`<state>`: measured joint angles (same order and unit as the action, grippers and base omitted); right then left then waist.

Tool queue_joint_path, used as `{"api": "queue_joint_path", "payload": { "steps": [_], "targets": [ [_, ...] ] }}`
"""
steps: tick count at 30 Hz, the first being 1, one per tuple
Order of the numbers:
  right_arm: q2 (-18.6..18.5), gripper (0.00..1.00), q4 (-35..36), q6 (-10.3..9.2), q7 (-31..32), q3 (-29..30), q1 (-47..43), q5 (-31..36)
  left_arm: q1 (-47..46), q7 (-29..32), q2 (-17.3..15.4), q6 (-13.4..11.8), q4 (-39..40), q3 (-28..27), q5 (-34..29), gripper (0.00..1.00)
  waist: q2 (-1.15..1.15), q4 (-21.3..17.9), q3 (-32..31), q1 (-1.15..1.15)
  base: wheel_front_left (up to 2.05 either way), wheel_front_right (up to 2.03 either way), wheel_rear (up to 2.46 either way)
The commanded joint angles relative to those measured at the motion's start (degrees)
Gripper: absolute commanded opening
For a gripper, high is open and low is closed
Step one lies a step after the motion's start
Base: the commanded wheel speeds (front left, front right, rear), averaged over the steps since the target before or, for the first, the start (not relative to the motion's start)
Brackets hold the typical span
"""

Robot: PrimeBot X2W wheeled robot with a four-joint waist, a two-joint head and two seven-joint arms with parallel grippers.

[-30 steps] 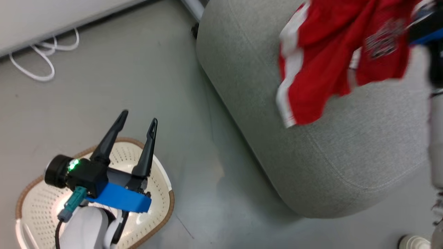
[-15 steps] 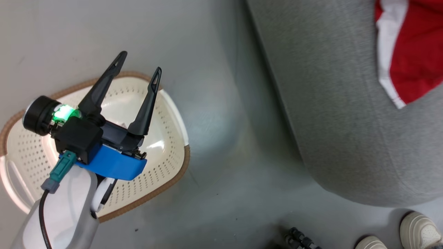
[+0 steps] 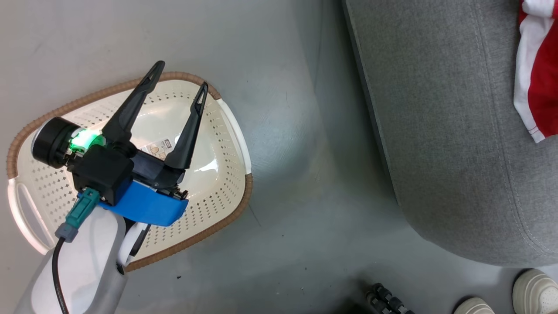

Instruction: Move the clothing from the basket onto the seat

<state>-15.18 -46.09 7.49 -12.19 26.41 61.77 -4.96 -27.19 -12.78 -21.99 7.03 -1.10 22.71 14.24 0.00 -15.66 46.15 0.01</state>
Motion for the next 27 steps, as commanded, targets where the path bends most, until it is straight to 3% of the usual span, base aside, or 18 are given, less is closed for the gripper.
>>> {"api": "queue_joint_path", "payload": {
  "steps": [1,8,15,27],
  "targets": [
    [-0.5,1.00,-0.6,0.01,-0.4,-0.1,-0.2,0.6,-0.6,-0.5,-0.1,-0.5,-0.3,-0.2,0.3,1.00,0.00,0.0,-0.5,-0.01,0.00,0.00,0.00],
    [-0.3,1.00,-2.6,0.01,-1.6,-1.5,-1.3,1.6,0.7,-1.6,1.1,-0.5,-2.7,-0.1,1.3,1.00,0.00,0.5,-4.6,-0.01,0.00,0.00,0.00],
    [0.2,1.00,-2.7,0.01,-2.3,-5.7,-6.8,2.7,4.1,-2.4,5.2,-0.4,-7.4,-0.7,3.9,1.00,0.00,2.2,-14.0,-0.01,0.00,0.00,0.00],
    [3.4,1.00,5.1,0.01,-1.5,-15.5,-22.4,-0.2,15.5,-2.5,12.6,0.3,-9.9,-8.2,5.3,1.00,0.00,7.0,-31.2,-0.01,0.00,0.00,0.00]
  ]
}}
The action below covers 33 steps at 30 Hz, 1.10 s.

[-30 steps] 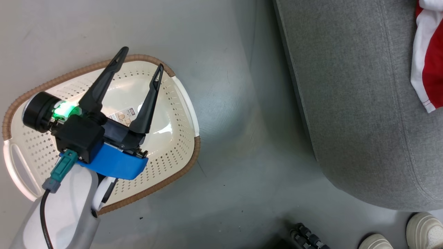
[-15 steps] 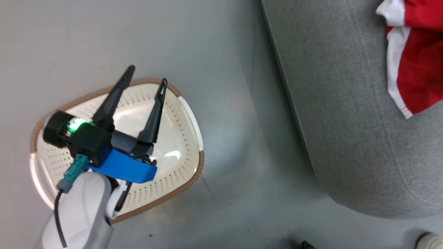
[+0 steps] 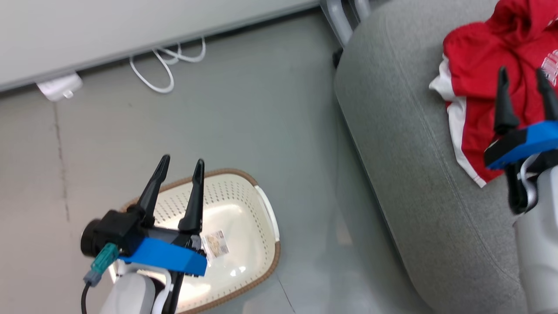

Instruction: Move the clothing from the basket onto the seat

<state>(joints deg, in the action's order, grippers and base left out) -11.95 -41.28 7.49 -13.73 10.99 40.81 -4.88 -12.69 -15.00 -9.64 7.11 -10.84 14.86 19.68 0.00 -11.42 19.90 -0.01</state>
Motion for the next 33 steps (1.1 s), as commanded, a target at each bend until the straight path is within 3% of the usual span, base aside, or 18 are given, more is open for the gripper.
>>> {"api": "queue_joint_path", "payload": {
  "steps": [1,13,23,33],
  "targets": [
    [0.6,1.00,1.5,0.01,0.1,-0.5,-2.9,-0.3,1.8,-0.3,0.7,0.3,-0.3,-1.0,-0.2,1.00,0.00,3.2,-6.0,0.01,0.00,0.00,0.00],
    [7.7,1.00,15.0,0.01,3.3,-3.2,-20.0,1.8,10.9,-0.2,4.3,0.5,-1.6,-11.3,-1.7,1.00,0.00,8.6,-15.1,0.01,0.00,0.00,0.00],
    [9.0,1.00,24.5,0.01,7.2,-5.7,-29.9,3.7,14.3,-0.2,4.9,0.4,-3.4,-14.3,-1.6,1.00,0.00,11.4,-19.1,0.01,0.00,0.00,0.00],
    [9.1,1.00,27.8,0.01,8.9,-7.2,-35.4,0.4,15.9,-0.2,4.6,0.4,-4.8,-15.4,-0.8,1.00,0.00,12.9,-20.9,0.01,0.00,0.00,0.00]
  ]
}}
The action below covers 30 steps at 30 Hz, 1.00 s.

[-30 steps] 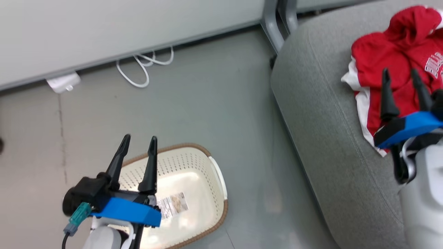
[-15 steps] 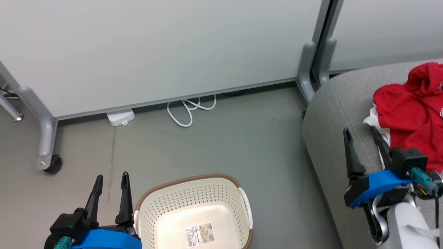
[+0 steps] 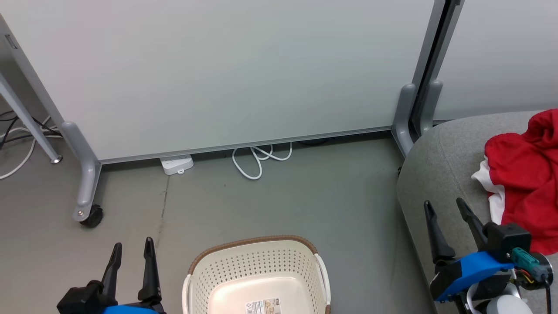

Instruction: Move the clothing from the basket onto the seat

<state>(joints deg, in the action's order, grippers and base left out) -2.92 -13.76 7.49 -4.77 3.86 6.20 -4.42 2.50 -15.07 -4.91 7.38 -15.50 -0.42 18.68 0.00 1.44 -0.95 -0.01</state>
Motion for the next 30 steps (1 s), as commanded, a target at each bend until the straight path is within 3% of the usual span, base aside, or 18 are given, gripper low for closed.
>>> {"api": "queue_joint_path", "payload": {
  "steps": [1,26,27,30],
  "targets": [
    [0.0,1.00,0.4,0.01,0.1,0.0,-1.0,-0.2,0.8,-0.1,-0.2,0.2,-0.2,-0.1,0.3,1.00,0.00,0.1,-0.1,0.01,0.00,0.00,0.00],
    [0.0,1.00,0.7,0.01,0.2,-0.3,-1.9,-2.4,0.2,-0.1,-0.7,0.2,-1.3,0.7,0.8,1.00,0.00,0.1,0.0,0.01,0.00,0.00,0.00],
    [0.0,0.00,0.6,0.00,0.4,-0.2,-1.1,-2.1,0.5,0.0,-0.4,0.0,-1.4,0.8,0.6,0.00,0.00,0.1,0.0,0.01,0.00,0.00,0.00],
    [0.2,0.00,-1.1,0.00,0.6,-0.1,-1.6,-2.3,1.1,0.4,0.1,0.0,-2.9,1.0,0.8,0.00,0.00,0.1,0.0,0.01,0.00,0.00,0.00]
  ]
}}
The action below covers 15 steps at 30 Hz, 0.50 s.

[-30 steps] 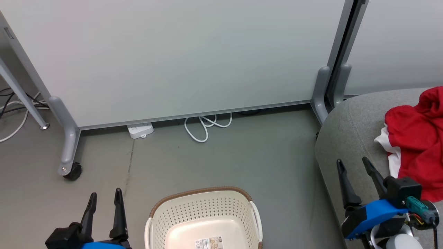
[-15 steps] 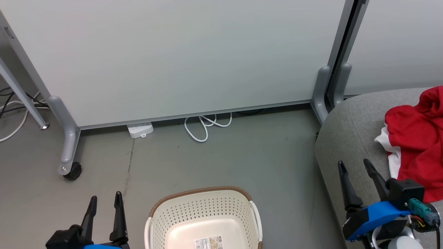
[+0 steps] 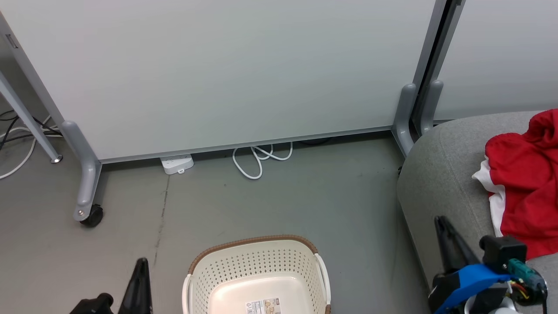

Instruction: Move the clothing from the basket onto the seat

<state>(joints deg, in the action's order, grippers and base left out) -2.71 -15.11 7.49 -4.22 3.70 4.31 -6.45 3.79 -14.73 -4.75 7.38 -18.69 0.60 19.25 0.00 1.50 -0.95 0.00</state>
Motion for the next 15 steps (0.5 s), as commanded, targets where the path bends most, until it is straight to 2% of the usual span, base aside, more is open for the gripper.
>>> {"api": "queue_joint_path", "payload": {
  "steps": [1,6,15],
  "targets": [
    [0.0,0.00,-0.3,0.00,0.2,0.1,0.0,-0.3,0.0,0.1,0.1,0.0,-0.2,0.0,0.2,0.00,0.00,0.0,0.0,0.00,0.00,0.00,0.00],
    [0.3,0.00,-2.7,0.00,0.5,0.2,-1.2,-1.2,1.0,0.4,0.6,0.0,-2.3,0.0,1.0,0.00,0.00,0.0,0.0,0.00,0.00,0.00,0.00],
    [0.3,0.00,-2.2,0.00,1.8,0.5,-0.7,-11.7,-0.5,3.0,0.8,0.0,-1.4,-1.0,9.9,0.00,0.00,-0.1,0.1,0.00,0.00,0.00,0.00]
  ]
}}
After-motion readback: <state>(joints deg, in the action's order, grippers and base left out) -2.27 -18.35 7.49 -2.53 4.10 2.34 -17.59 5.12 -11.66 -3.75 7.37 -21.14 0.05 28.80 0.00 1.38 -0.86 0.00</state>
